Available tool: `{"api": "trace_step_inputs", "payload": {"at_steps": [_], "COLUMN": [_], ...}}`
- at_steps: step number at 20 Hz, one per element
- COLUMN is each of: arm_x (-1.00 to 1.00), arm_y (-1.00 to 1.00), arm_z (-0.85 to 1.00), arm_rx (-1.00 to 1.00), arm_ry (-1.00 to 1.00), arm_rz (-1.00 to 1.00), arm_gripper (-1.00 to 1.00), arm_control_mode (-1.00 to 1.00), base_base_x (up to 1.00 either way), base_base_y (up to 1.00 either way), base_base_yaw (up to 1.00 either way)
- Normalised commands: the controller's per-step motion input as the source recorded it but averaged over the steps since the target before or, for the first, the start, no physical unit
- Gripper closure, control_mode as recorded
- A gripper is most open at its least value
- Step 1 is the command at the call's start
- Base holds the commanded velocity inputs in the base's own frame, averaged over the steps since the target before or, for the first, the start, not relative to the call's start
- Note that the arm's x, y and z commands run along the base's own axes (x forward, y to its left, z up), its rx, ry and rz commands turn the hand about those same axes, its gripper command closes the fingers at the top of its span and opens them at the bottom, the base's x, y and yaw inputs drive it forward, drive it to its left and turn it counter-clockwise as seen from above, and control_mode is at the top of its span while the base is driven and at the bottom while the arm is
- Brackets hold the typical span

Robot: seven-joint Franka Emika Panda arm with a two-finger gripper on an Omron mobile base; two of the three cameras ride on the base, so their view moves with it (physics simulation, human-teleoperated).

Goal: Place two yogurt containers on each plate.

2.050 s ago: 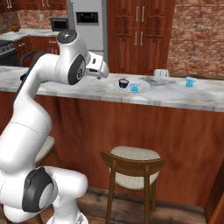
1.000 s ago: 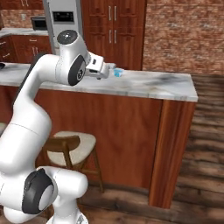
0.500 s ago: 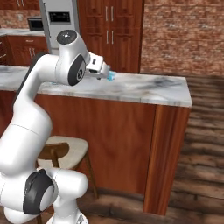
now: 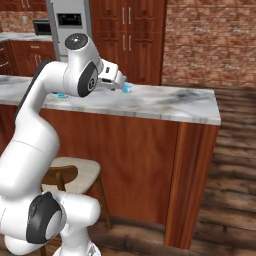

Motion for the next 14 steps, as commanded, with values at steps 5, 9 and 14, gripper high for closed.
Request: {"api": "trace_step_inputs", "payload": {"at_steps": [5,9,14], "arm_x": [0.11,0.72,0.78], "arm_y": [-0.03,-0.09,-0.04], "arm_z": [0.0,-0.07,-0.17], "arm_rx": [0.01,0.01,0.0], "arm_ry": [0.0,0.0,0.0], "arm_rz": [0.0,0.0,0.0], "arm_gripper": [-1.0,-1.0,-1.0], "arm_control_mode": [-1.0,-1.0,-1.0], "base_base_x": [0.37,0.0,0.0], "base_base_y": [-0.13,0.0,0.0], "base_base_yaw": [0.0,0.0,0.0]}}
